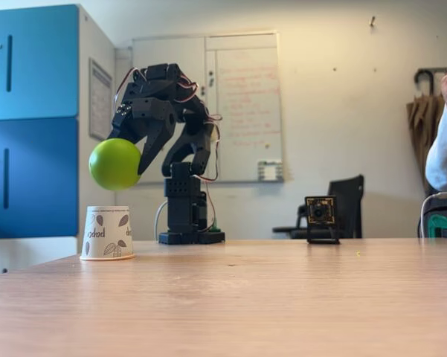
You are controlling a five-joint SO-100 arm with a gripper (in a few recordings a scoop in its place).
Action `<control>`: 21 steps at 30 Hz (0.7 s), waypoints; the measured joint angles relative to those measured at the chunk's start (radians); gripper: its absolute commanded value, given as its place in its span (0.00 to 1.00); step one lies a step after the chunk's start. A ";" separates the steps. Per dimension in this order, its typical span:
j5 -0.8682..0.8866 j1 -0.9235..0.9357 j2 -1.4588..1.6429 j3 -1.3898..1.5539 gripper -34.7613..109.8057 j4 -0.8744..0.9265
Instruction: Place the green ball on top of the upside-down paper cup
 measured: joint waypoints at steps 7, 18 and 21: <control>0.000 0.020 -0.023 0.041 0.43 -0.067; -0.012 0.034 0.005 0.114 0.47 -0.103; -0.012 0.035 0.018 0.129 0.48 -0.109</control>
